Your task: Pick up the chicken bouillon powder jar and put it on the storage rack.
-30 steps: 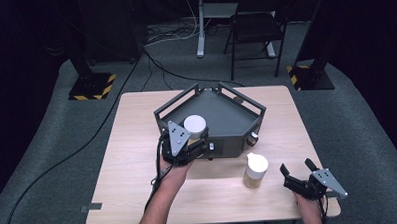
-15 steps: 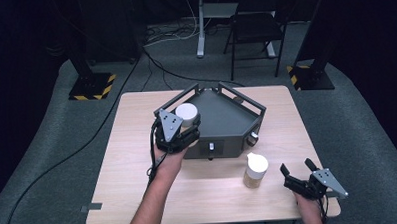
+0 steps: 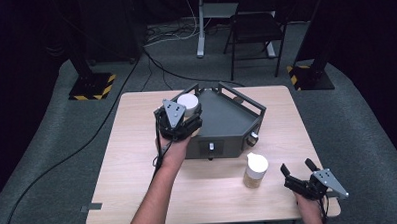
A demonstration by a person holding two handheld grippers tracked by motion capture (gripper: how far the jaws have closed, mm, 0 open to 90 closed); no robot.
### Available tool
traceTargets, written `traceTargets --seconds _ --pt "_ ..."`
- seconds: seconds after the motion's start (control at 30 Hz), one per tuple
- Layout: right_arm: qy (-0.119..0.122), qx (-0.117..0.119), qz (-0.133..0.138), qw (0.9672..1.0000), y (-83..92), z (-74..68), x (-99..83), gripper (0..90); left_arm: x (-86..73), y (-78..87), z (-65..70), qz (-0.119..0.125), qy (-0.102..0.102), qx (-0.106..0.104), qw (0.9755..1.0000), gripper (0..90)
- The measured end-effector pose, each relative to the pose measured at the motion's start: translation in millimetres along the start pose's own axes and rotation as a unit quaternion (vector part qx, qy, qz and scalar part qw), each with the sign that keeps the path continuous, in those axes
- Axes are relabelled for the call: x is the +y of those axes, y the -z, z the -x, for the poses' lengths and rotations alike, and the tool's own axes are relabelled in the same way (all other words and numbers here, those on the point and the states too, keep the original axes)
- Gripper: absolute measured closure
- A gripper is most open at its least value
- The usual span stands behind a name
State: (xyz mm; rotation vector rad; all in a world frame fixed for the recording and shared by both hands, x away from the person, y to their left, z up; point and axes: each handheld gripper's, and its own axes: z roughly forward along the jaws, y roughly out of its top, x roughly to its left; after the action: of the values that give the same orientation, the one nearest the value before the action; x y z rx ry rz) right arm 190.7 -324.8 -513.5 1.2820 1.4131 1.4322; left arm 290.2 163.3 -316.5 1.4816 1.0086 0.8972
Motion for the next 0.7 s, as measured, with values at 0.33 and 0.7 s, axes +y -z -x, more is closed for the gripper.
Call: traceTargets --seconds 0.33,0.7 --pt "-0.007 0.001 0.0 1.0 0.0 1.6 0.1 0.0 -6.4 -27.6 5.8 -0.015 0.013 0.025 0.9995 33.1" --pt "-0.012 -0.001 0.001 0.9999 0.2 1.9 -0.1 0.0 -14.2 -42.7 1.6 -0.021 0.02 0.036 0.9989 33.1"
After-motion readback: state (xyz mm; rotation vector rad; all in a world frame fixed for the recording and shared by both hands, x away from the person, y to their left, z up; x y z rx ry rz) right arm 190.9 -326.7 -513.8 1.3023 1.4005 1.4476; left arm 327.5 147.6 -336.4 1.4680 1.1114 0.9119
